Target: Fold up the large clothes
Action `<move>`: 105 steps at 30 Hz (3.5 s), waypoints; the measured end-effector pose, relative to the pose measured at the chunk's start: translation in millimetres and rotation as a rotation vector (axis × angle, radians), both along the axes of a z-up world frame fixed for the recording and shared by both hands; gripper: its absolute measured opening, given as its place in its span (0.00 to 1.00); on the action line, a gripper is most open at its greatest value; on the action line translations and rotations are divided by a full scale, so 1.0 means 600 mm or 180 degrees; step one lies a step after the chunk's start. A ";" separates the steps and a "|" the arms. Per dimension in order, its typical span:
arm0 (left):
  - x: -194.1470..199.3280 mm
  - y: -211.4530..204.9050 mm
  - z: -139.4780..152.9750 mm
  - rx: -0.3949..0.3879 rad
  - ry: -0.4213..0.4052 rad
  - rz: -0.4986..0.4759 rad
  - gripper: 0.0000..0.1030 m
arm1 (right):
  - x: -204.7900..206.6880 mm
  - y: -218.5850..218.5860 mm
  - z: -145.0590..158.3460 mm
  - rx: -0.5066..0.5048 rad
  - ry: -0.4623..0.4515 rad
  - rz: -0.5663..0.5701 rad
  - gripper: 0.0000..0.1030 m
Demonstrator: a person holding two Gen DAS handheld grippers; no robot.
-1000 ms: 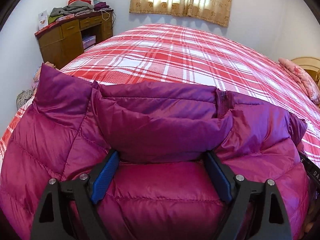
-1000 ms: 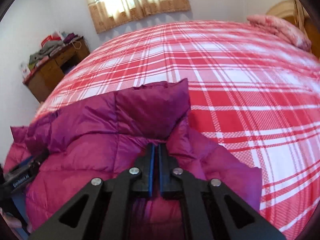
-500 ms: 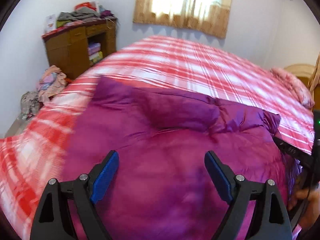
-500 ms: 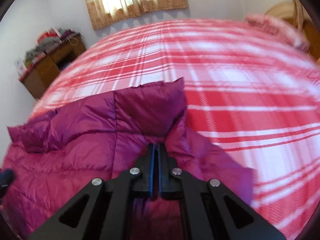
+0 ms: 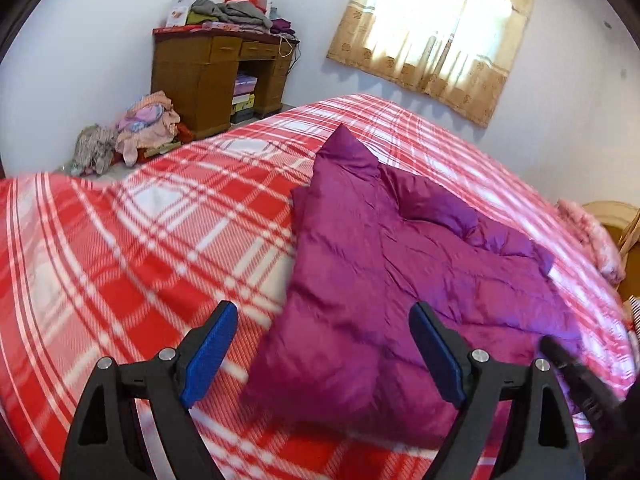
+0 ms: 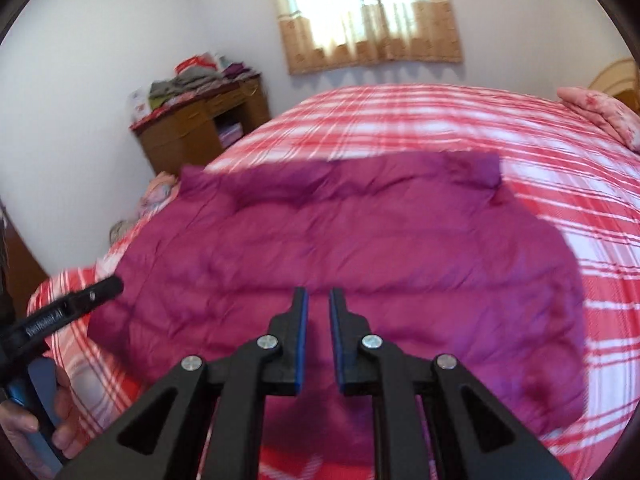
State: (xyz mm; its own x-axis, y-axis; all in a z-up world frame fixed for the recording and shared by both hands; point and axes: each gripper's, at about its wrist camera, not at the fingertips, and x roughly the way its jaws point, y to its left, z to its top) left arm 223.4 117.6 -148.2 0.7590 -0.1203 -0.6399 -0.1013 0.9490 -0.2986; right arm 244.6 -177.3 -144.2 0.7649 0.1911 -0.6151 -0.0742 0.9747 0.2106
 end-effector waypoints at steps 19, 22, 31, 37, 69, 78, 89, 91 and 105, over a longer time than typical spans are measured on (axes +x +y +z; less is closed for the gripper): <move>-0.062 0.023 -0.046 -0.0410 0.0128 0.0558 0.85 | 0.047 0.014 -0.031 0.0224 0.0241 0.0017 0.12; -0.073 0.022 -0.054 -0.0550 0.0124 0.0544 0.85 | 0.050 0.014 -0.062 0.0189 0.0329 -0.0006 0.08; 0.030 -0.033 -0.056 -0.0664 0.0140 0.0238 0.85 | 0.050 0.004 -0.070 0.0339 0.0385 0.0015 0.07; 0.072 -0.046 -0.060 -0.0966 -0.0007 0.0055 0.48 | 0.048 -0.002 -0.072 0.0440 0.0436 0.0005 0.07; -0.063 -0.323 0.060 0.1579 -0.0931 -0.2041 0.17 | -0.128 -0.223 -0.006 0.1518 0.0343 -0.0352 0.11; -0.109 -0.415 -0.029 0.2056 -0.0825 -0.2498 0.19 | -0.161 -0.328 -0.018 0.1509 0.0333 -0.0774 0.12; -0.120 -0.424 -0.062 0.2160 -0.1008 -0.2630 0.20 | -0.063 -0.289 0.024 0.1425 0.0271 -0.0117 0.63; -0.119 -0.422 -0.062 0.2147 -0.1015 -0.2651 0.20 | -0.034 -0.272 0.021 0.1329 0.0336 -0.0019 0.63; -0.208 -0.321 0.000 0.2054 -0.1185 -0.3257 0.62 | 0.005 -0.251 -0.029 0.0864 0.0714 -0.0013 0.15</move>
State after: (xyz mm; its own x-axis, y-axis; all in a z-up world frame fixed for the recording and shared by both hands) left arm 98.4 -75.2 -148.3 0.6499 -0.5036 -0.5692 0.7532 0.5267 0.3940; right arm 247.3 -327.7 -161.8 0.6175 0.3679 -0.6952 0.0071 0.8812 0.4727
